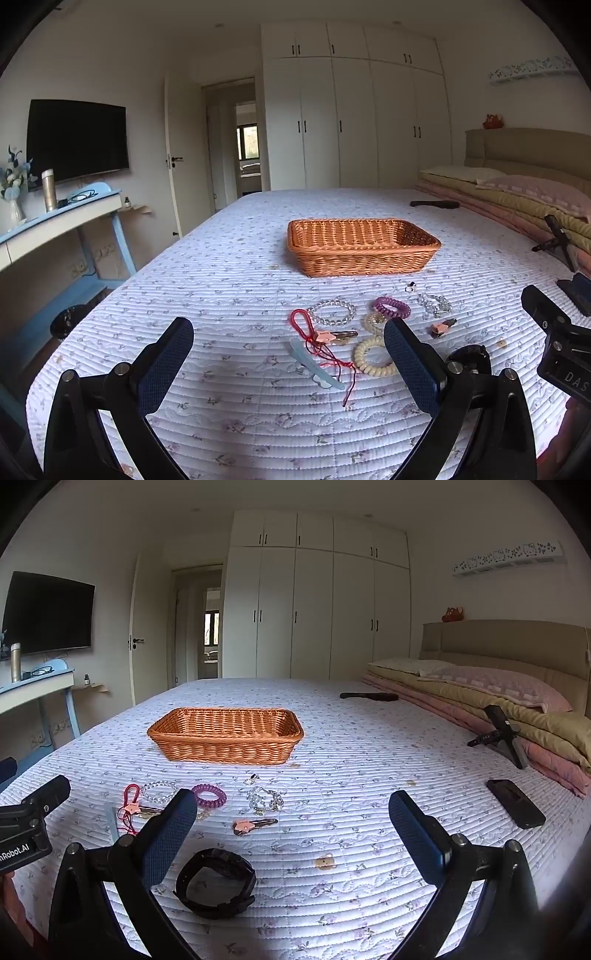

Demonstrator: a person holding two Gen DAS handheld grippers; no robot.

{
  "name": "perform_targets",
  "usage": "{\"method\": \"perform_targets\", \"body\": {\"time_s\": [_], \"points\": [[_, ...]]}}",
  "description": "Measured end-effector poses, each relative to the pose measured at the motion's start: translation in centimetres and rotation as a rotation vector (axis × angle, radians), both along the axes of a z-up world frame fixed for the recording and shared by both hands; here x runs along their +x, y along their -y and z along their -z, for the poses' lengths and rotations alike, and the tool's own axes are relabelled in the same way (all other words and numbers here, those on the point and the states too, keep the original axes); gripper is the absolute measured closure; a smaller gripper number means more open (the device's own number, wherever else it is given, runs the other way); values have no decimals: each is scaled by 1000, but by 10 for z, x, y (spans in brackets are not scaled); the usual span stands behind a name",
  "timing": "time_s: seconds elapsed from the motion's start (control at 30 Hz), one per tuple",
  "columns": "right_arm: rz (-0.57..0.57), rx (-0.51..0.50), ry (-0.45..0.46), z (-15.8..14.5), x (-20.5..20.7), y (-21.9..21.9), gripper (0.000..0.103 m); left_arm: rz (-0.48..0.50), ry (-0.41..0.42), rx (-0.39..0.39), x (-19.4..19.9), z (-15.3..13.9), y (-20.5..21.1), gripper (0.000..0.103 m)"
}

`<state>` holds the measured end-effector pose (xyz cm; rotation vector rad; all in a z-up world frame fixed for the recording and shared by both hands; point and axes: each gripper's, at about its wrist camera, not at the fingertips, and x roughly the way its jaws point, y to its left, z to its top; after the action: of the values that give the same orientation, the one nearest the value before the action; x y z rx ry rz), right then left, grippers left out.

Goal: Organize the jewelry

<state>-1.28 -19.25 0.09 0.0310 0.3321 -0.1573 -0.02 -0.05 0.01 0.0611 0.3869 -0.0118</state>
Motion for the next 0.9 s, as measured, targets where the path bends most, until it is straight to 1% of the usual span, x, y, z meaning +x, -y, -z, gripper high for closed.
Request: {"method": "perform_targets", "body": {"time_s": [0.57, 0.7, 0.77, 0.9], "points": [[-9, -5, -5, 2, 1, -2, 0, -3, 7, 1, -2, 2, 5, 1], [-11, -6, -6, 2, 1, -1, 0, -4, 8, 0, -5, -1, 6, 1], [-10, -9, -5, 2, 0, -2, 0, -2, 6, -3, 0, 4, 4, 1], [-11, -10, -4, 3, 0, -3, 0, -1, 9, -2, 0, 4, 2, 1]]}}
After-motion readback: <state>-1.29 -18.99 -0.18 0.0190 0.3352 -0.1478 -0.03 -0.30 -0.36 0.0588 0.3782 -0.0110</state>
